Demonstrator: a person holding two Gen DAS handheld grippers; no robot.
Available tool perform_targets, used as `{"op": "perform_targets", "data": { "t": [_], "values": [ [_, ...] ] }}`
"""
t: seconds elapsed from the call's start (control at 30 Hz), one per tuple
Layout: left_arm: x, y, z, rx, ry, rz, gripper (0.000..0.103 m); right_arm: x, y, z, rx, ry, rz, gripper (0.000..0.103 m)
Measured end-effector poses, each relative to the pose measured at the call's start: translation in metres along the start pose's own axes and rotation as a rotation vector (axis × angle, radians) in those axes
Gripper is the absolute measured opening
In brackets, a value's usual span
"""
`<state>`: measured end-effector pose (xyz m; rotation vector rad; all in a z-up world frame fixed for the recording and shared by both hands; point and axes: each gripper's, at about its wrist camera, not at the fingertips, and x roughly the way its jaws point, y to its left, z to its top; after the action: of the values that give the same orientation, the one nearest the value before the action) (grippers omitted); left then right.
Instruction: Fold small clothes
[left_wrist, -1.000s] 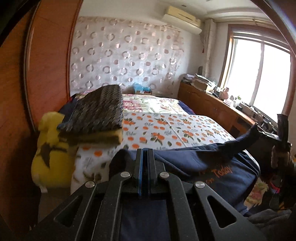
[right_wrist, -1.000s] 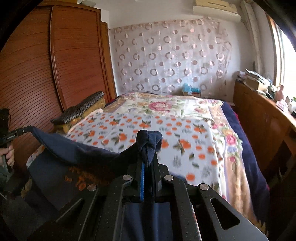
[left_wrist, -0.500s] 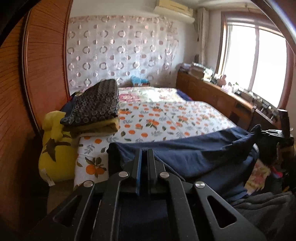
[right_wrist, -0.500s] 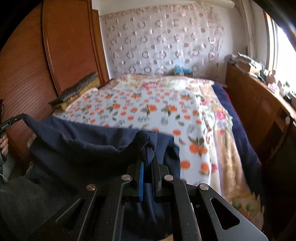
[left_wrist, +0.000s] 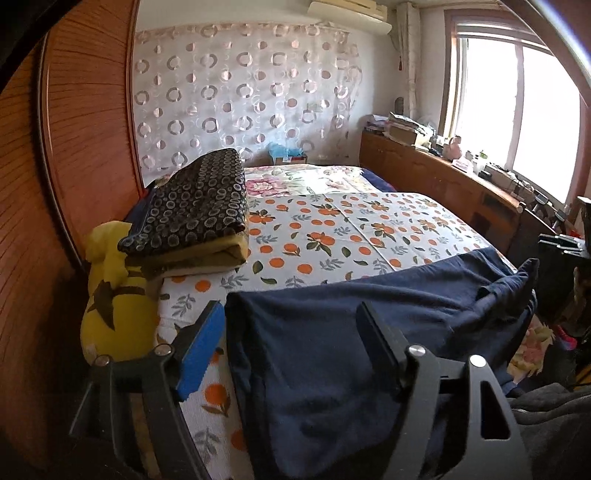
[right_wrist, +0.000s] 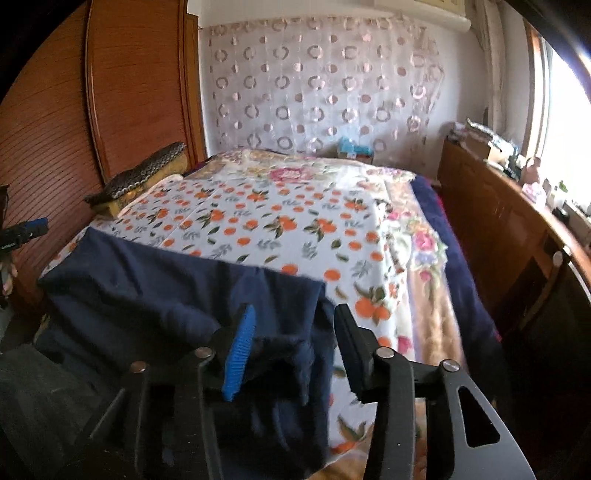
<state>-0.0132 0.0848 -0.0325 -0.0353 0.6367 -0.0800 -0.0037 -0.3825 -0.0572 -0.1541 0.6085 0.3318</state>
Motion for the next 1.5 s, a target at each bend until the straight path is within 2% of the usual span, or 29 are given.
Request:
{"op": "perform_targets", "data": {
  "t": [0.2, 0.33, 0.47, 0.7, 0.83, 0.97, 1.07, 1.5],
  "values": [
    [0.026, 0.012, 0.011, 0.001, 0.005, 0.036, 0.074, 0.036, -0.001, 0.017, 0.006, 0.02, 0.002, 0.048],
    [0.052, 0.021, 0.016, 0.011, 0.035, 0.047, 0.074, 0.069, -0.008, 0.012, 0.033, 0.064, 0.015, 0.048],
    [0.084, 0.03, 0.016, 0.021, 0.101, 0.061, 0.074, 0.094, -0.017, 0.017, 0.056, 0.119, 0.042, 0.048],
    [0.116, 0.042, 0.003, 0.006, 0.203, 0.08, 0.074, 0.118, -0.014, 0.025, 0.034, 0.178, 0.051, 0.048],
    [0.121, 0.047, -0.002, -0.015, 0.226, 0.061, 0.074, 0.135, -0.018, 0.022, 0.027, 0.212, 0.051, 0.048],
    [0.125, 0.049, -0.003, -0.031, 0.243, 0.047, 0.075, 0.137, -0.024, 0.023, 0.054, 0.199, 0.045, 0.06],
    [0.126, 0.049, -0.004, -0.035, 0.249, 0.035, 0.075, 0.14, -0.028, 0.021, 0.08, 0.195, 0.067, 0.064],
    [0.125, 0.049, -0.005, -0.037, 0.249, 0.03, 0.075, 0.149, -0.023, 0.015, 0.064, 0.19, 0.059, 0.068]
  ]
}}
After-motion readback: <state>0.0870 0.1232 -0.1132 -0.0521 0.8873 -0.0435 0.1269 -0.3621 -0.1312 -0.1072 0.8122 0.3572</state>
